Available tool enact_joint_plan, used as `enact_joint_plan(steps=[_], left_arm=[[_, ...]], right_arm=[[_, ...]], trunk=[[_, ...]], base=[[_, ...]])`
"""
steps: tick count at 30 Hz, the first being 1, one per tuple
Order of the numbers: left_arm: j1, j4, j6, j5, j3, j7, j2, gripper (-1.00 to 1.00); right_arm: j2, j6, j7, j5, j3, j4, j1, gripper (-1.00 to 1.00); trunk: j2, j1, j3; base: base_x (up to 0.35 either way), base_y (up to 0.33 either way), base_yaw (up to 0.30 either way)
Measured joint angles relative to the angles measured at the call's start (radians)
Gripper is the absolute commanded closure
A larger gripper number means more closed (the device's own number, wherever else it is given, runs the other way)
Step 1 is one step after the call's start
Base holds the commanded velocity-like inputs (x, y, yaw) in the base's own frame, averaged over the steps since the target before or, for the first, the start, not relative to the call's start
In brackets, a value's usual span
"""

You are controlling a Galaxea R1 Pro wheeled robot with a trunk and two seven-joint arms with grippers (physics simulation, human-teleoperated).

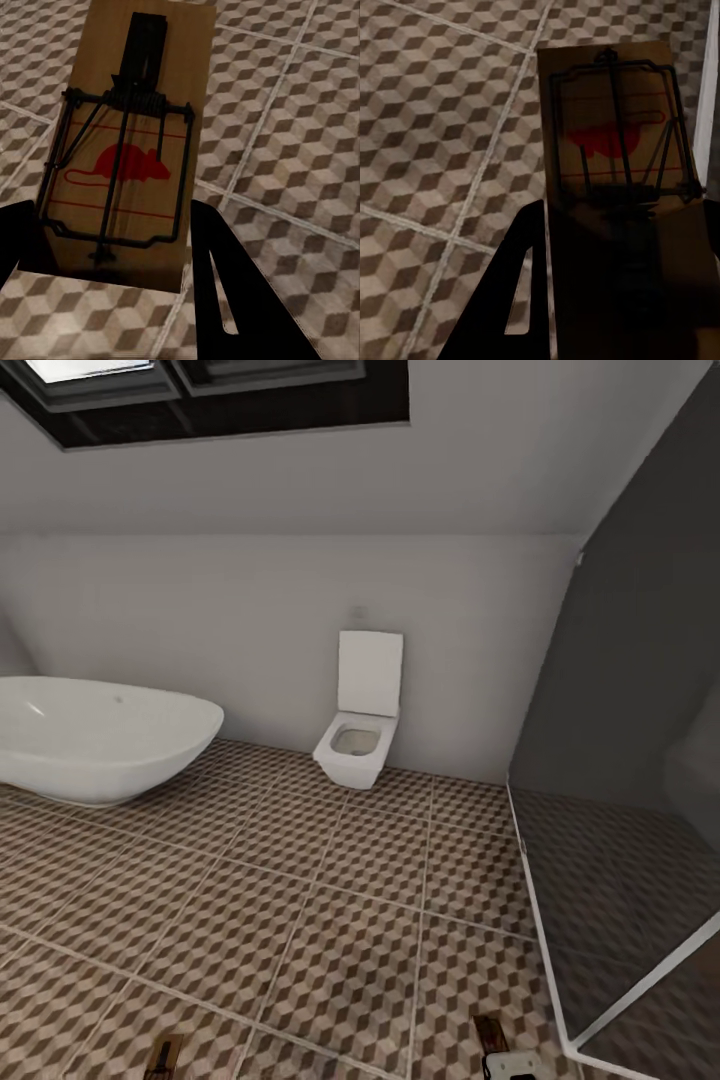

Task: Take the four mousetraps from the cabinet in the bathroom and place them on the bathroom floor. Make sure all four end up on the same floor surface, and ensure that at least two of them are either under or directly next to the same bathroom sink.

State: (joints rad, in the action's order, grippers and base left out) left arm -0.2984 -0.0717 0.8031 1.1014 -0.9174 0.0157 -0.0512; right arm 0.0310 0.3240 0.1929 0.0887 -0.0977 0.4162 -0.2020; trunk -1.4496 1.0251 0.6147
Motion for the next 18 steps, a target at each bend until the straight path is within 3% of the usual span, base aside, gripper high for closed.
enact_joint_plan(steps=[18], left_arm=[[0.0,0.0,0.0,0.0,0.0,0.0,0.0,1.0]], right_arm=[[0.0,0.001,0.0,0.0,-0.001,0.0,0.0,1.0]], trunk=[[0.0,0.0,0.0]], base=[[0.0,0.0,0.288]])
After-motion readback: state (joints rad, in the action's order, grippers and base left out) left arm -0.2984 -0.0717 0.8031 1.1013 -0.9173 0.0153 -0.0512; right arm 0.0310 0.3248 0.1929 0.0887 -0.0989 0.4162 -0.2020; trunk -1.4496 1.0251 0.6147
